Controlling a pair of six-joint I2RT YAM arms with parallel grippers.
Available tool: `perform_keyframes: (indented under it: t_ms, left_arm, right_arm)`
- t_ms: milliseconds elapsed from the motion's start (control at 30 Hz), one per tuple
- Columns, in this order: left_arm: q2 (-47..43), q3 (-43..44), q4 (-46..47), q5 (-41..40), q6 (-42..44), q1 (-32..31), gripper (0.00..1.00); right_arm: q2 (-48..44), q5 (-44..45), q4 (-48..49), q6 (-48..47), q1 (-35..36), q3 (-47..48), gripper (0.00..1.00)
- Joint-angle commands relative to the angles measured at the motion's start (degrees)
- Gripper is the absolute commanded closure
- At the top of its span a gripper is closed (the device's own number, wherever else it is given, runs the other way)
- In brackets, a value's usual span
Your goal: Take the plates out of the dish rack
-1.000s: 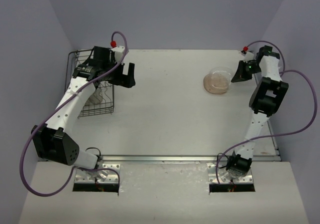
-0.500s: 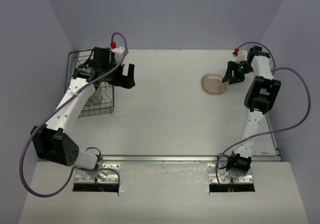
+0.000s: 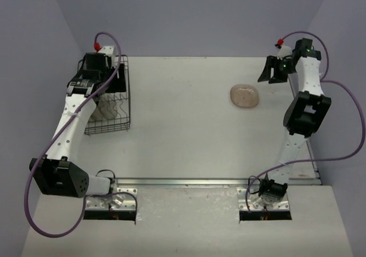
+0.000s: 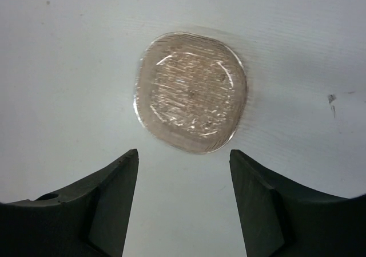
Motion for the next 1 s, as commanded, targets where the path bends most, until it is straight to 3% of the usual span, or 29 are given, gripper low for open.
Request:
perform_keyframes:
  t_ms: [0, 67, 233, 400, 700, 967]
  left_arm:
    - [-0.24, 0.65, 1.67, -12.35, -1.71, 2.42, 0.47]
    - [1.84, 1.69, 0.80, -16.45, -1.48, 4.05, 0.59]
    - [8.13, 3.32, -0.05, -23.59, -2.10, 5.12, 0.65]
    - [11.77, 4.34, -0.23, -26.02, -3.04, 6.41, 0.65]
    - [16.02, 3.55, -0.47, -24.05, -5.27, 9.93, 0.62]
    - [19.82, 3.53, -0.66, -21.88, -5.23, 10.10, 0.67]
  right_arm:
    - [-12.03, -2.78, 0.75, -1.06, 4.11, -4.70, 0.35]
    - [-19.95, -1.84, 2.95, -2.18, 8.70, -15.68, 0.35]
    - [-30.95, -1.80, 8.77, 0.47, 16.65, -32.79, 0.33]
    - [-36.10, -1.63, 12.27, 2.29, 20.58, -42.43, 0.32]
    - [-39.10, -0.92, 13.82, 2.10, 21.10, -46.58, 0.07]
    - [-39.79, -1.46, 14.20, 2.33, 21.10, -48.36, 0.04]
